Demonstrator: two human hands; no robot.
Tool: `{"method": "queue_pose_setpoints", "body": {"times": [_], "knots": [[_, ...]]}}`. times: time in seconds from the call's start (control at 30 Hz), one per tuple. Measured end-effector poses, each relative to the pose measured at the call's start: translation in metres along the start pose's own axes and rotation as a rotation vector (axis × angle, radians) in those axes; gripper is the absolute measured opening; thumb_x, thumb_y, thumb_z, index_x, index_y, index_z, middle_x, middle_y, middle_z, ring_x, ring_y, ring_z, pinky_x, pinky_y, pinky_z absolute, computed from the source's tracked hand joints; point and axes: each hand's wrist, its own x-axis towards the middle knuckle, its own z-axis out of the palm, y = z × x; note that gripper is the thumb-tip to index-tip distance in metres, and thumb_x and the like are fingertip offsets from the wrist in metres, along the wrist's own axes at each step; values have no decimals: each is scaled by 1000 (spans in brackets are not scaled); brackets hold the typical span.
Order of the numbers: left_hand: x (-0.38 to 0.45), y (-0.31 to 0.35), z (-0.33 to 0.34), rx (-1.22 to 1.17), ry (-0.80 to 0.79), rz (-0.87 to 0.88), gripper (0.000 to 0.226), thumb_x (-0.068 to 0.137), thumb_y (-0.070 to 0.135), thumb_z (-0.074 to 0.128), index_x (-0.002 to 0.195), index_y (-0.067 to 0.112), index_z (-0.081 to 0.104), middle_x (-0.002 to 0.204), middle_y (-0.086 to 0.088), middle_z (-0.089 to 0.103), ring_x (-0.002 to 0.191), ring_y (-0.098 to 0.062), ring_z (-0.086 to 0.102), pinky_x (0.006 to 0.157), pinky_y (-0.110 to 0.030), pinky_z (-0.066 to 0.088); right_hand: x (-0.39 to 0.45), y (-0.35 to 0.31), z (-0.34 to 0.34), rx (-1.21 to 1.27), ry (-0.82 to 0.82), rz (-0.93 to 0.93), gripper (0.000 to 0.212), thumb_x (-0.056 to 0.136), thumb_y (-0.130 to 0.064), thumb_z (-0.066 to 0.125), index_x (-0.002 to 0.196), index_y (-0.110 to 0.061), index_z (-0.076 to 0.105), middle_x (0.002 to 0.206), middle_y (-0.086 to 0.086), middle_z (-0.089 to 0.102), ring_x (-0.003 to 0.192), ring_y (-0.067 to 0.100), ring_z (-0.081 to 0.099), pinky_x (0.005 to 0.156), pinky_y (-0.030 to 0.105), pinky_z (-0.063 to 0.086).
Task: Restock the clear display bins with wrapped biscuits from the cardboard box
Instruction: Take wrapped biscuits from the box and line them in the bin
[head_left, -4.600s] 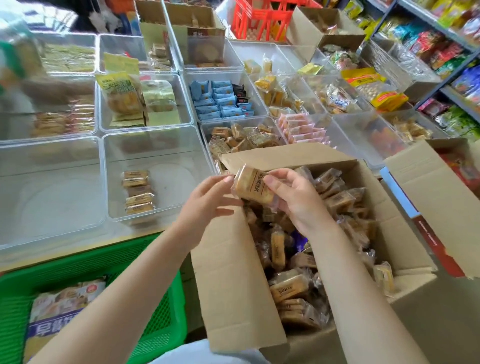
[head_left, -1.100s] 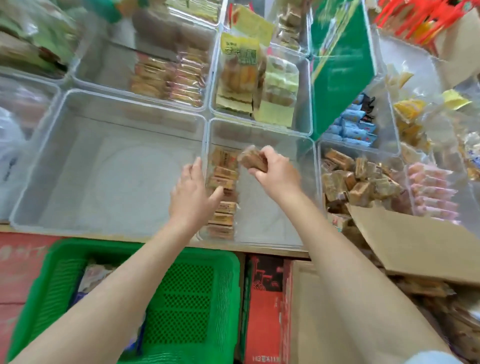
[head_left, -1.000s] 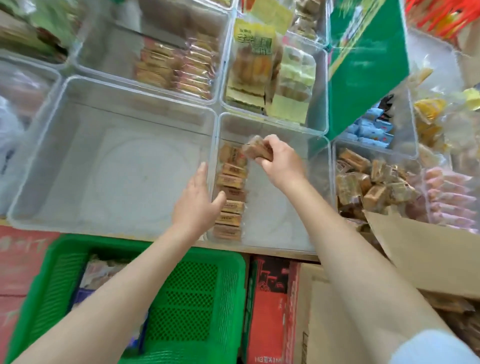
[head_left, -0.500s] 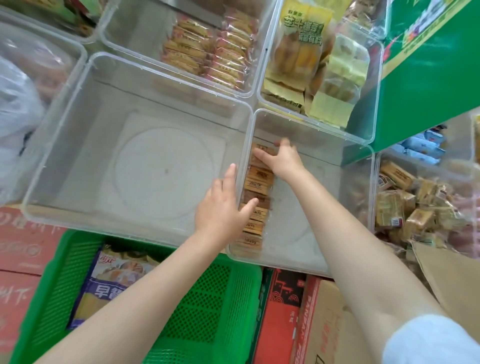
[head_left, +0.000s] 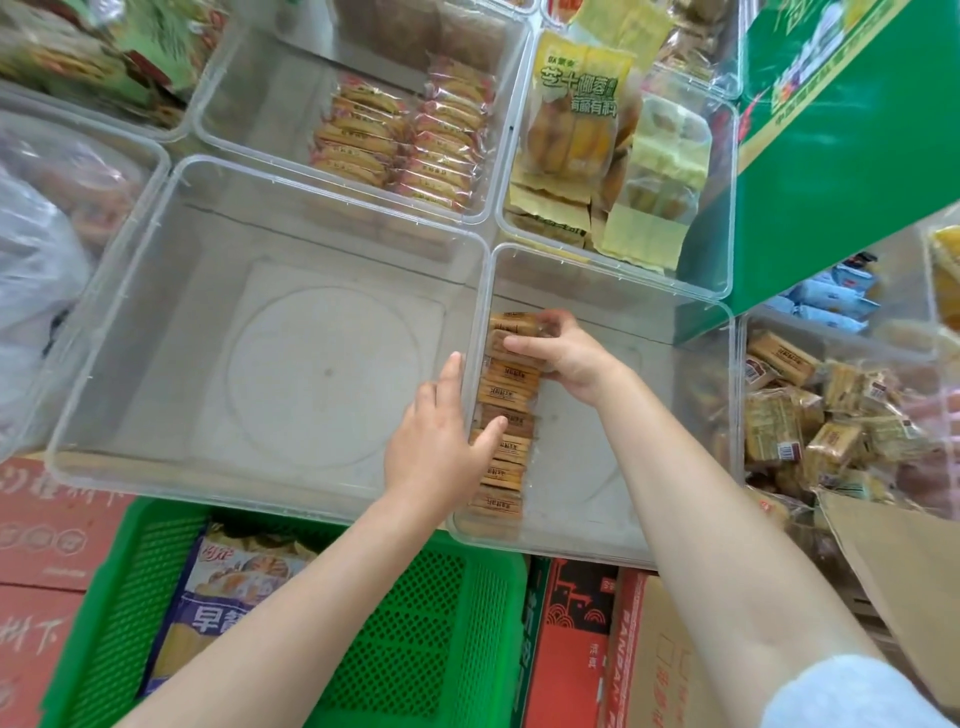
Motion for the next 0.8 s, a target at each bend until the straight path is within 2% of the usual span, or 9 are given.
{"method": "queue_pose_setpoints", "body": {"times": [0.1,0.17,0.23,0.37,0.43,0.53,0.63,0.7,0.8], "knots": [[0,0,0,-3,0,-1,87,95,62,48,161,27,3,150,-6,39,135,-25,44,99,-41,45,-2,2,-3,-11,-27,-34,99,71,-16,90,148,-16,27,136,5,53,117,20,61,102,39,52],[0,-1,0,-7,3,-1,87,95,62,48,161,27,3,150,-6,40,135,-25,44,99,-41,44,-4,1,-6,-84,-29,-80,102,65,-21,93,148,-17,34,129,2,58,119,21,61,99,36,53],[0,-1,1,-11,5,-2,86,95,62,48,161,27,3,149,-5,40,134,-24,44,99,-40,44,-5,-1,-7,-198,16,-142,84,71,-25,91,143,-20,47,124,1,61,119,22,60,92,28,52],[0,-1,1,-14,12,4,86,96,61,48,161,27,3,149,-5,40,134,-24,45,98,-39,45,0,-2,-8,-411,137,-210,50,85,-31,80,128,-26,57,135,8,54,118,23,55,91,27,42],[-1,-1,1,-15,17,9,86,96,61,48,161,28,2,148,-4,41,134,-23,45,97,-38,45,5,2,-7,-518,194,-167,51,88,-36,76,132,-28,52,137,10,50,118,24,53,90,27,39],[0,-1,1,-10,24,10,86,96,61,48,161,27,2,147,-5,41,133,-23,45,96,-38,45,10,8,3,-554,254,-141,61,88,-42,74,141,-30,46,134,10,52,112,27,57,91,31,46],[1,-1,2,-6,20,7,86,96,61,48,161,27,2,147,-5,41,133,-24,45,97,-39,45,10,8,15,-487,220,-232,51,92,-31,72,137,-31,50,131,7,55,110,20,57,88,30,48],[0,-1,2,-3,20,9,86,96,61,48,161,27,2,147,-5,41,133,-24,45,98,-39,45,11,9,17,-437,229,-263,45,94,-22,69,135,-30,53,132,8,58,114,20,57,96,33,50],[0,-1,2,7,13,7,86,96,61,47,161,27,2,148,-6,41,134,-24,45,98,-39,45,10,11,17,-423,261,-238,49,95,-19,67,141,-30,52,135,10,56,118,20,55,102,32,48]]}}
